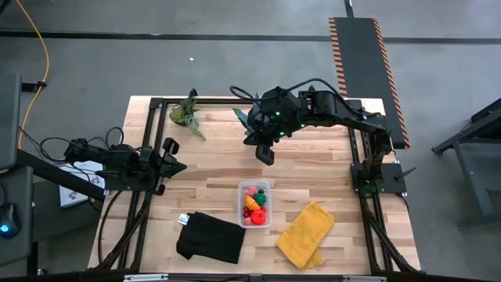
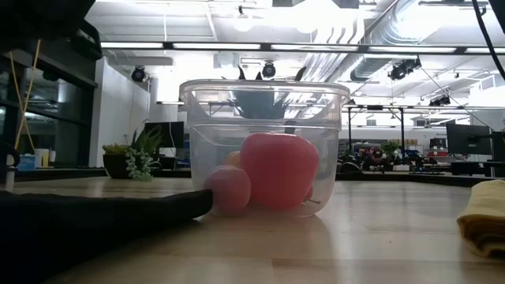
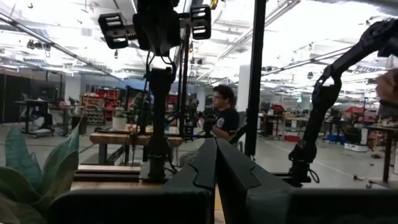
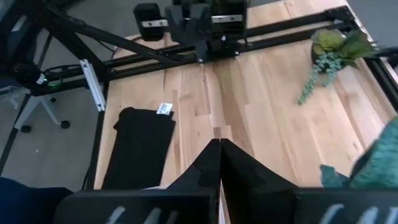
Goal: Pick and placing Produce into tupperware
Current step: Return to Home Position
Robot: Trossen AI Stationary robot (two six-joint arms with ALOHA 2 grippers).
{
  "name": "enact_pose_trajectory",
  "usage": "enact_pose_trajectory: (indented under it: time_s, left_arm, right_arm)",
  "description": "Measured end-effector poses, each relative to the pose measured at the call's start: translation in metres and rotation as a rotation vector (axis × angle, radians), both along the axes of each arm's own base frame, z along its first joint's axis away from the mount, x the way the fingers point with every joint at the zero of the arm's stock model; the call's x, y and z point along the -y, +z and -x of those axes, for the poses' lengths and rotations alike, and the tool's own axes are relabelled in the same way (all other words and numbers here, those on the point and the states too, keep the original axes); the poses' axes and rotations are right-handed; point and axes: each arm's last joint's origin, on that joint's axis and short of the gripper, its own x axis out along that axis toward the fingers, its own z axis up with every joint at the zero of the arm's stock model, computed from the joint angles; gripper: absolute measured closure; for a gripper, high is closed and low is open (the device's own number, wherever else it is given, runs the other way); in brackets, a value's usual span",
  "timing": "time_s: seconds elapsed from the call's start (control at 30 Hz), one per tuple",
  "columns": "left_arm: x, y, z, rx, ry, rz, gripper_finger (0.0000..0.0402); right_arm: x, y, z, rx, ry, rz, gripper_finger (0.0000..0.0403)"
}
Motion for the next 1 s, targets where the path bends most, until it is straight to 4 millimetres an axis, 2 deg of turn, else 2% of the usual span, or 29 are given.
enact_pose_trajectory:
  time_s: [0.13, 0.27, 0.43, 0.6, 0.8, 0.9, 1.0]
  left_arm:
    - [0.000, 0.000, 0.000, -0.002, -0.003, 0.006, 0.0401]
    - [0.000, -0.002, -0.001, -0.021, -0.002, 0.004, 0.0401]
    - [0.000, -0.002, -0.001, -0.030, -0.002, 0.002, 0.0401]
    - [0.000, -0.003, -0.001, -0.036, -0.004, 0.019, 0.0401]
    - [0.000, -0.008, -0.002, -0.099, -0.020, 0.064, 0.0401]
    - [0.000, -0.009, -0.003, -0.107, -0.023, 0.077, 0.0401]
    - [0.000, -0.008, -0.002, -0.093, -0.024, 0.079, 0.0401]
  right_arm:
    - [0.003, -0.001, 0.001, -0.014, -0.012, -0.006, 0.0403]
    - [0.002, 0.001, -0.002, 0.010, -0.073, -0.105, 0.0403]
    - [-0.005, 0.014, 0.010, 0.073, 0.111, -0.089, 0.0403]
    - [-0.012, 0.046, 0.045, 0.190, 0.182, -0.050, 0.0403]
    - [-0.017, 0.088, 0.111, 0.358, 0.099, 0.094, 0.0403]
    - [-0.024, 0.091, 0.128, 0.420, 0.115, 0.114, 0.0403]
    - [-0.029, 0.078, 0.139, 0.432, 0.134, 0.105, 0.0403]
